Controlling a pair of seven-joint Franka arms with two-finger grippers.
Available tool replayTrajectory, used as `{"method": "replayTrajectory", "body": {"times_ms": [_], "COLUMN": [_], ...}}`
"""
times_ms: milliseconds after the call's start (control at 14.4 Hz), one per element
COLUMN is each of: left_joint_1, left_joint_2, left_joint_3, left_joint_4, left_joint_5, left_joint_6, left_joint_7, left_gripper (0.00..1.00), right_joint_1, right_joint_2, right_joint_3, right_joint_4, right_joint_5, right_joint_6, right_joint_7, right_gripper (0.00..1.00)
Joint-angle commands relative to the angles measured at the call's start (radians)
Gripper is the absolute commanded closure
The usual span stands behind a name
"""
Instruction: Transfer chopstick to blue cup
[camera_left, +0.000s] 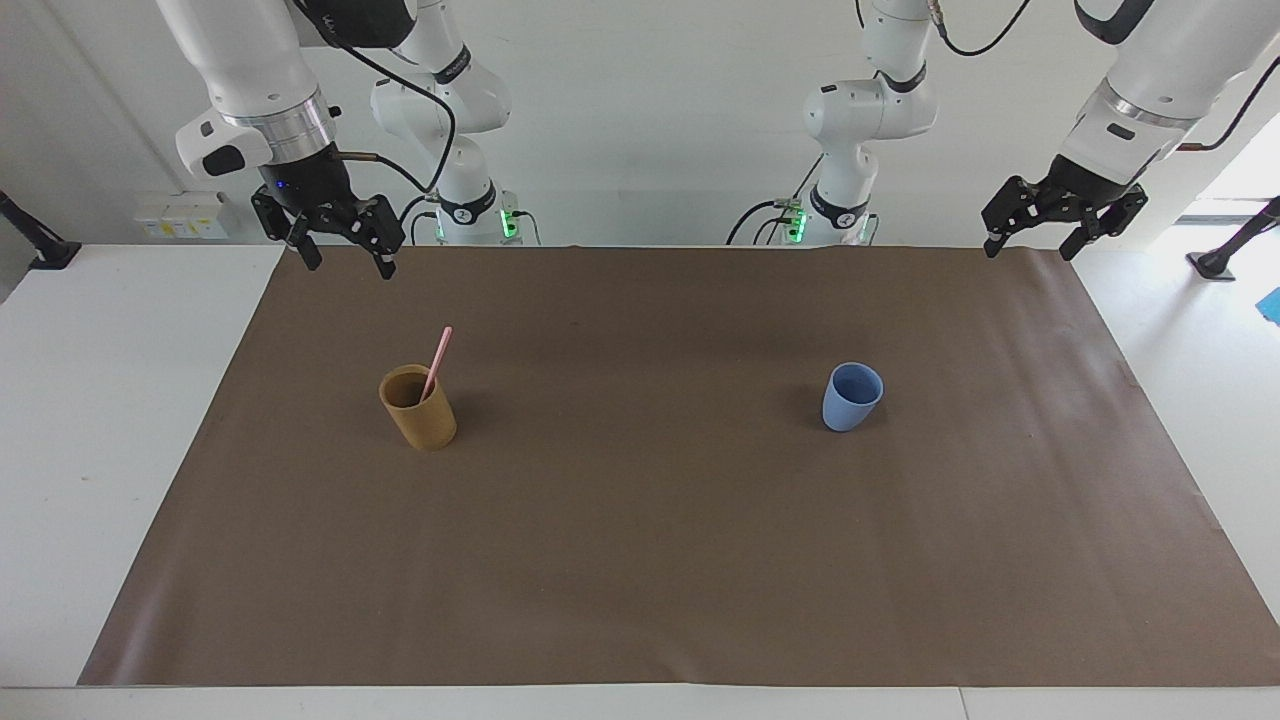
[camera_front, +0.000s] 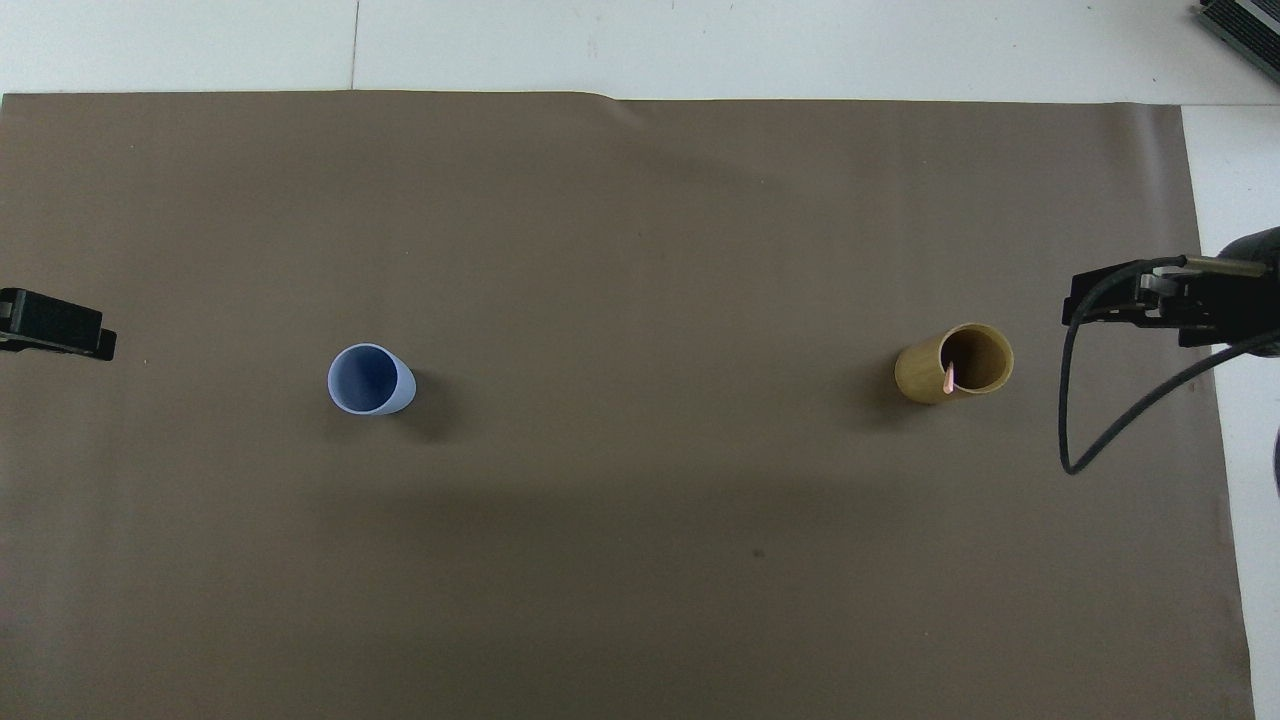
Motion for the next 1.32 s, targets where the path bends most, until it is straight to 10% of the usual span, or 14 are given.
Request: {"method": "replayTrajectory", "body": {"times_ms": [0, 1248], "left_joint_1": [0.018, 0.018], "left_joint_2": [0.006, 0.006], "left_joint_3": [-0.010, -0.009], "left_joint_4": [0.014, 0.014], "left_joint_5": [-0.013, -0.013], "left_joint_6": [-0.006, -0.006], "left_joint_7": [0.006, 0.006], "left_gripper": [0.00, 0.00], "right_joint_1": [0.006, -0.004], "right_joint_2": [-0.006, -0.006], "right_joint_3": [-0.007, -0.013], "right_joint_4": [-0.009, -0.009], "right_joint_5": [0.017, 0.019], "right_joint_6": [-0.007, -0.019], "right_joint_7": [-0.015, -0.021], "right_gripper": [0.00, 0.00]}}
